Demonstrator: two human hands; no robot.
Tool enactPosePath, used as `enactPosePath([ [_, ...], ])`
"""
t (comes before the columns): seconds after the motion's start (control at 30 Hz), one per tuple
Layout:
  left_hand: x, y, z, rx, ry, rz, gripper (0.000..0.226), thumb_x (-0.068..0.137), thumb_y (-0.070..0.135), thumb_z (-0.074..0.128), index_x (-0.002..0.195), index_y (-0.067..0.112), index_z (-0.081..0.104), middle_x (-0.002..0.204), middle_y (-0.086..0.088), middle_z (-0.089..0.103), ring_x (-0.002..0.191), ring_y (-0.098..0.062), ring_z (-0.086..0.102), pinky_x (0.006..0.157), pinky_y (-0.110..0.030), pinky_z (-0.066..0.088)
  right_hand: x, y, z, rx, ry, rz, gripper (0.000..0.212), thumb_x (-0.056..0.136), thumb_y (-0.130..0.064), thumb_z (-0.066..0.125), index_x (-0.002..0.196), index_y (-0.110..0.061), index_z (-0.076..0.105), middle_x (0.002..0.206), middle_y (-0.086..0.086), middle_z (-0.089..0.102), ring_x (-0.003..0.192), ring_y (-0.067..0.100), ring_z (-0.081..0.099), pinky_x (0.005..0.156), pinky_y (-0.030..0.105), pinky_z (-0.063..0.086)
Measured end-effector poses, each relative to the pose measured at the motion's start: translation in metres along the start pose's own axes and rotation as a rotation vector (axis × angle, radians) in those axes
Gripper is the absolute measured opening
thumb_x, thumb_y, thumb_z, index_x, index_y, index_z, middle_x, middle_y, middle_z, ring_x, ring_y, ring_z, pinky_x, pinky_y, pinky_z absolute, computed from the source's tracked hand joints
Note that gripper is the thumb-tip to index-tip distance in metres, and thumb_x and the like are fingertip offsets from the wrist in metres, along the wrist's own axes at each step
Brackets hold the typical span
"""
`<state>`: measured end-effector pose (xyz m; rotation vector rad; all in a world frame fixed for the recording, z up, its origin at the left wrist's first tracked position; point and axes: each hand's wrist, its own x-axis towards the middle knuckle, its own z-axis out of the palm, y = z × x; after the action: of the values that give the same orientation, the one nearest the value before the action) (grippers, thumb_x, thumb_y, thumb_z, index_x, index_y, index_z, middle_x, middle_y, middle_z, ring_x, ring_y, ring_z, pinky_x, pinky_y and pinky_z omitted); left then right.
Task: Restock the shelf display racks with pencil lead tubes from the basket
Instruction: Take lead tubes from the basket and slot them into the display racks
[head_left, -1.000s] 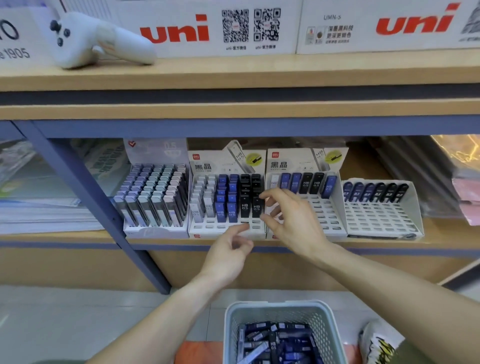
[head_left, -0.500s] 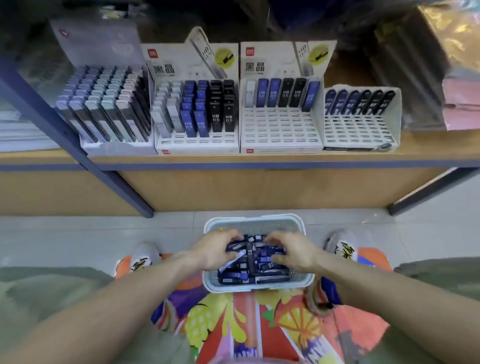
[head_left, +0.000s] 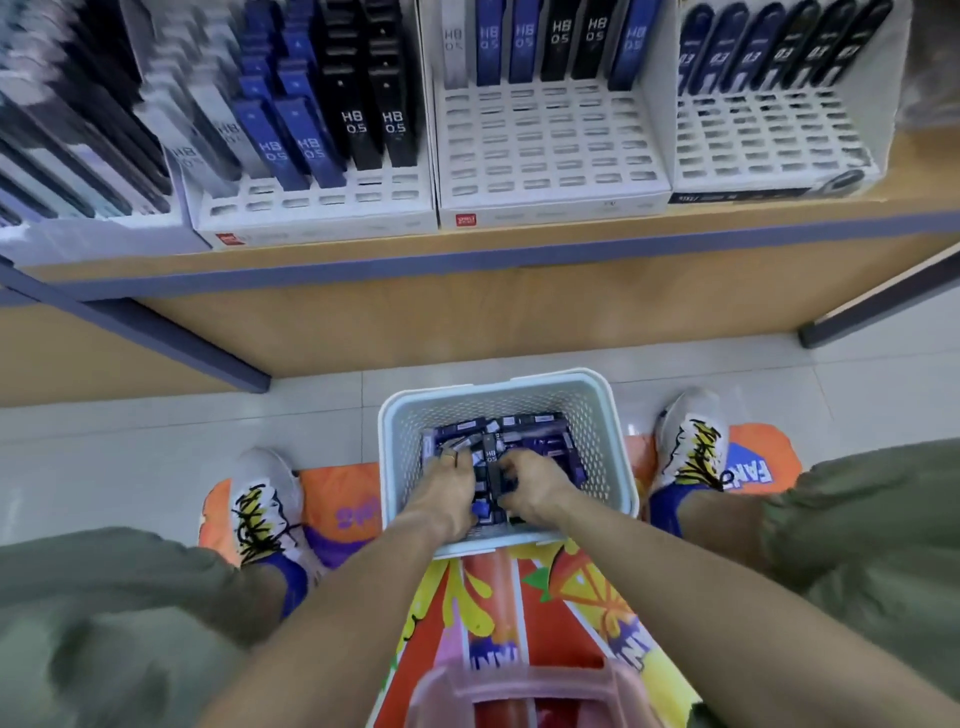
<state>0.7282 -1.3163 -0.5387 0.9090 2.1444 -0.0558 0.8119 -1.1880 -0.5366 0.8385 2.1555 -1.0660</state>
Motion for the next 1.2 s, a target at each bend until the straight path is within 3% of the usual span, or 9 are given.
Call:
enactPosePath([
  [0.1, 0.010, -0.004, 0.009, 0.081, 0.004, 0.030, 0.097, 0.088, 0.008, 0.073, 0.160, 0.004, 0.008, 0.164, -0.017, 0.013, 0.151, -0.037, 0.020, 0.123, -0.043, 0.028, 0.014, 0.004, 0.009, 0.083, 0.071, 0.067, 0.045, 0.087, -0.015, 0.073, 0.128, -0.007, 0.059, 0.123, 0.013, 0.068, 0.116, 0.031, 0.063, 0.097, 0.037, 0.051],
  [0.23, 0.018, -0.012, 0.008, 0.191, -0.002, 0.101, 0.075, 0.083, 0.008, 0.075, 0.146, 0.006, 0.035, 0.145, -0.015, 0.039, 0.134, -0.032, 0.040, 0.113, -0.043, 0.040, 0.029, 0.004, 0.017, 0.149, 0.122, 0.134, 0.041, 0.091, -0.026, 0.070, 0.127, -0.010, 0.057, 0.116, 0.012, 0.070, 0.112, 0.031, 0.063, 0.093, 0.037, 0.052],
  [0.47, 0.022, -0.018, 0.009, 0.200, 0.003, 0.169, 0.065, 0.084, 0.011, 0.073, 0.139, 0.009, 0.040, 0.136, -0.012, 0.049, 0.125, -0.030, 0.045, 0.107, -0.041, 0.043, 0.036, 0.004, 0.021, 0.167, 0.175, 0.175, 0.043, 0.088, -0.022, 0.075, 0.126, -0.019, 0.055, 0.108, 0.008, 0.072, 0.105, 0.028, 0.066, 0.089, 0.034, 0.053],
  [0.63, 0.022, -0.019, 0.007, 0.225, -0.027, 0.175, 0.057, 0.092, 0.023, 0.070, 0.140, 0.009, 0.043, 0.132, -0.011, 0.050, 0.124, -0.029, 0.047, 0.109, -0.040, 0.041, 0.037, 0.005, 0.017, 0.183, 0.167, 0.128, 0.030, 0.087, -0.022, 0.077, 0.111, -0.023, 0.060, 0.088, -0.002, 0.068, 0.087, 0.020, 0.064, 0.075, 0.029, 0.050],
  [0.73, 0.022, -0.020, 0.006, 0.210, -0.033, 0.188, 0.055, 0.095, 0.030, 0.068, 0.140, 0.009, 0.043, 0.131, -0.012, 0.049, 0.124, -0.030, 0.048, 0.109, -0.040, 0.039, 0.036, 0.005, 0.018, 0.168, 0.156, 0.103, 0.014, 0.087, -0.021, 0.076, 0.095, -0.024, 0.064, 0.079, -0.011, 0.060, 0.083, 0.015, 0.061, 0.075, 0.026, 0.050],
  [0.9, 0.023, -0.019, 0.003, 0.179, -0.072, 0.195, 0.050, 0.099, 0.036, 0.062, 0.137, 0.011, 0.041, 0.129, -0.012, 0.052, 0.123, -0.030, 0.048, 0.108, -0.042, 0.038, 0.032, 0.004, 0.021, 0.178, 0.188, 0.065, 0.016, 0.085, -0.014, 0.076, 0.088, -0.027, 0.066, 0.094, -0.008, 0.071, 0.090, 0.013, 0.066, 0.083, 0.026, 0.054],
  [1.1, 0.021, -0.018, -0.001, 0.085, -0.105, 0.192, 0.041, 0.103, 0.033, 0.056, 0.132, 0.010, 0.039, 0.122, -0.013, 0.057, 0.117, -0.031, 0.052, 0.100, -0.041, 0.043, 0.034, 0.006, 0.016, 0.132, 0.104, 0.040, 0.026, 0.089, -0.010, 0.070, 0.114, -0.018, 0.074, 0.111, 0.000, 0.074, 0.104, 0.014, 0.067, 0.090, 0.022, 0.051],
  [1.2, 0.020, -0.018, -0.001, -0.008, -0.136, 0.178, 0.034, 0.104, 0.034, 0.054, 0.125, 0.012, 0.039, 0.122, -0.013, 0.056, 0.113, -0.032, 0.057, 0.093, -0.042, 0.046, 0.036, 0.006, 0.013, 0.087, 0.031, 0.048, 0.028, 0.091, -0.006, 0.064, 0.115, -0.014, 0.075, 0.117, 0.002, 0.074, 0.110, 0.018, 0.066, 0.094, 0.023, 0.050],
])
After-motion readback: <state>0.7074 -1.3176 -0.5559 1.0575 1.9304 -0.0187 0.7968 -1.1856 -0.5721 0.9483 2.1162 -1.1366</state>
